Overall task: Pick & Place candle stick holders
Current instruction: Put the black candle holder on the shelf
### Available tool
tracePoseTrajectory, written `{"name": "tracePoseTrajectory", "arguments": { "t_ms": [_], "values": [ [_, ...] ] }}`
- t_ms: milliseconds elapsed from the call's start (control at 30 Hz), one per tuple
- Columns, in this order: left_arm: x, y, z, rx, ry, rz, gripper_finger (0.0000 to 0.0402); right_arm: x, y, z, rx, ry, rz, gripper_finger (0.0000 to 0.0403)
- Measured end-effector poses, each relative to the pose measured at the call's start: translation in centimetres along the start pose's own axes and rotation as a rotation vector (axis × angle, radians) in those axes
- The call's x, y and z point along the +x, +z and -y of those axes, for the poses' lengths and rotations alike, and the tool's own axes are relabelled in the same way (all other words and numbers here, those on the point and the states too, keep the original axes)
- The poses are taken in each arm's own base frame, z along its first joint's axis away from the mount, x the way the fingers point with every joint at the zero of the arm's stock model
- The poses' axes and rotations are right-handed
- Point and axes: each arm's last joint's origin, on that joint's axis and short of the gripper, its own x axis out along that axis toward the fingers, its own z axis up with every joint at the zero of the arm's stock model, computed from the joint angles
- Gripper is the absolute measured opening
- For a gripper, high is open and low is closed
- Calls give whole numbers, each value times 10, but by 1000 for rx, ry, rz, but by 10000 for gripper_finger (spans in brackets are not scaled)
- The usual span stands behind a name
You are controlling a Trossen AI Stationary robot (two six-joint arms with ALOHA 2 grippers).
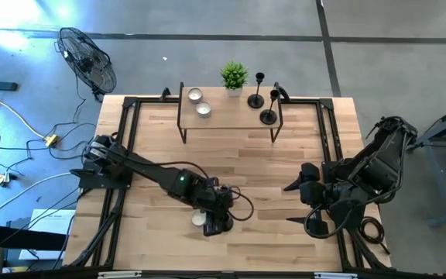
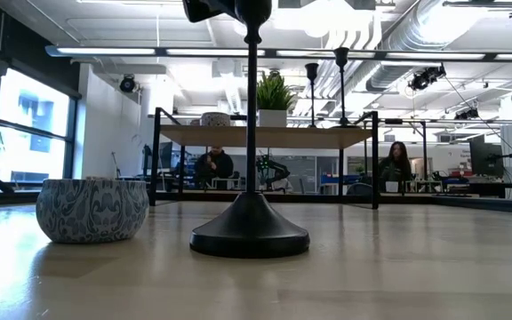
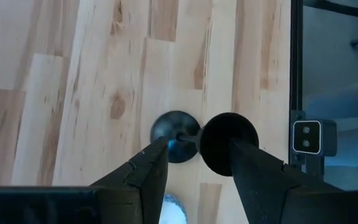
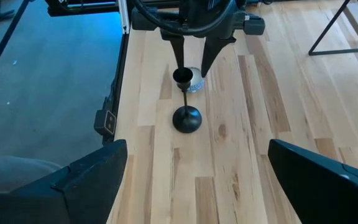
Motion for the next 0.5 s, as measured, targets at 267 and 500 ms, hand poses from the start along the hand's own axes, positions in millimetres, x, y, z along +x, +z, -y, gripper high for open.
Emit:
{"name": "tracePoseTrajectory", "arguments": {
  "t_ms": [267, 500],
  "values": [
    [0, 0, 0, 0, 17, 10, 165, 0, 0, 0, -1, -2, 1, 385],
    [8, -1, 0, 2, 17, -14, 165, 0, 0, 0, 4, -2, -5, 385]
  ]
}}
